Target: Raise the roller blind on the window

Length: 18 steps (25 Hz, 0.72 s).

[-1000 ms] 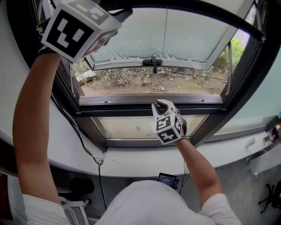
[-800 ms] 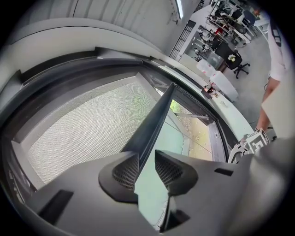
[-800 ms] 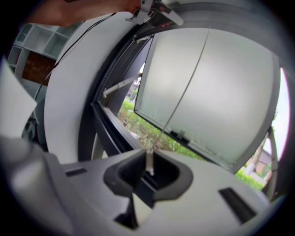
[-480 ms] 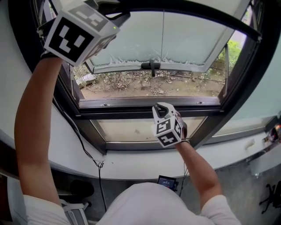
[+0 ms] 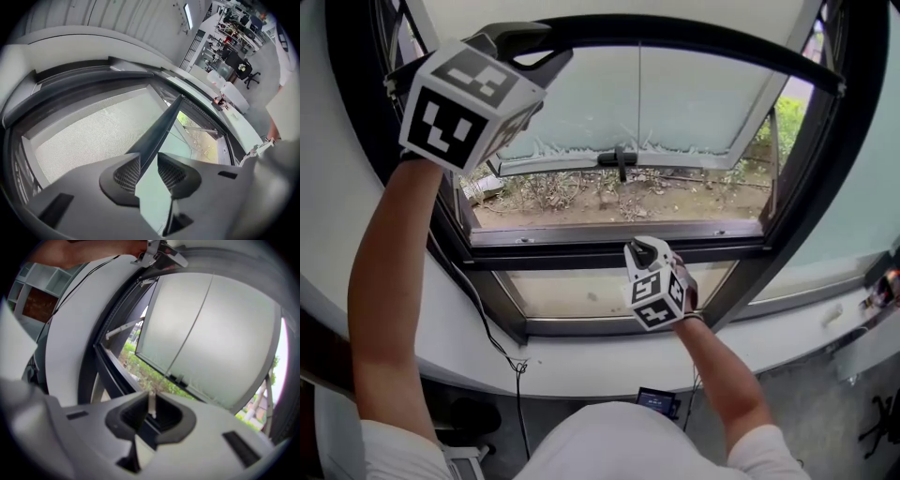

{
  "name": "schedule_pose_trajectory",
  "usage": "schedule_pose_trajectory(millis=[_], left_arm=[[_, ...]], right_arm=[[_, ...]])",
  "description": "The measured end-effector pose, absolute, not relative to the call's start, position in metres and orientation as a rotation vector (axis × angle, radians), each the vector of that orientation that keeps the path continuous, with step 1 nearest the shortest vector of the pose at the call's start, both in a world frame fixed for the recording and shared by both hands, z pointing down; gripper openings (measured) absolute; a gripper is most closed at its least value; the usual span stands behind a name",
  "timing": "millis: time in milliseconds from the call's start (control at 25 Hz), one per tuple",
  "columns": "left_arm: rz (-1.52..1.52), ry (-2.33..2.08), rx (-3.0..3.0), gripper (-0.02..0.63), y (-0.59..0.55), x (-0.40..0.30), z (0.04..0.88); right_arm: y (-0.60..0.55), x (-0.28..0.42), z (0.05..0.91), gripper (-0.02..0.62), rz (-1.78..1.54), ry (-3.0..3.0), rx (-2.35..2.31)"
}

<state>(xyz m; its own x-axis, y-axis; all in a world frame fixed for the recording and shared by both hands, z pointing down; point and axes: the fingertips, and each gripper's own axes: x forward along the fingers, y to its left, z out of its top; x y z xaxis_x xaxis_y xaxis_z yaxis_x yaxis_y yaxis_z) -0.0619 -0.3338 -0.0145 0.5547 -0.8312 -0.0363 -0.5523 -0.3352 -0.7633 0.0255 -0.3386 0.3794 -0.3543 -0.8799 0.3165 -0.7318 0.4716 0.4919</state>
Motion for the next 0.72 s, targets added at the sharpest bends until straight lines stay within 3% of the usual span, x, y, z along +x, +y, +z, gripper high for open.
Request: schedule_pose_trajectory(millis=[240, 720], left_arm=[[-0.213, 1.078, -2.184, 0.120, -0.288, -0.057, 0.005], [0.215, 1.205, -2.556, 0.120, -0.242, -0.091, 0.137]], right_arm=[[-0.335, 0.029, 0.379, 0.058, -0.360, -2.180, 1.336], [-0.322, 0.030, 0.377, 0.058, -0.370, -2.182, 1.352]])
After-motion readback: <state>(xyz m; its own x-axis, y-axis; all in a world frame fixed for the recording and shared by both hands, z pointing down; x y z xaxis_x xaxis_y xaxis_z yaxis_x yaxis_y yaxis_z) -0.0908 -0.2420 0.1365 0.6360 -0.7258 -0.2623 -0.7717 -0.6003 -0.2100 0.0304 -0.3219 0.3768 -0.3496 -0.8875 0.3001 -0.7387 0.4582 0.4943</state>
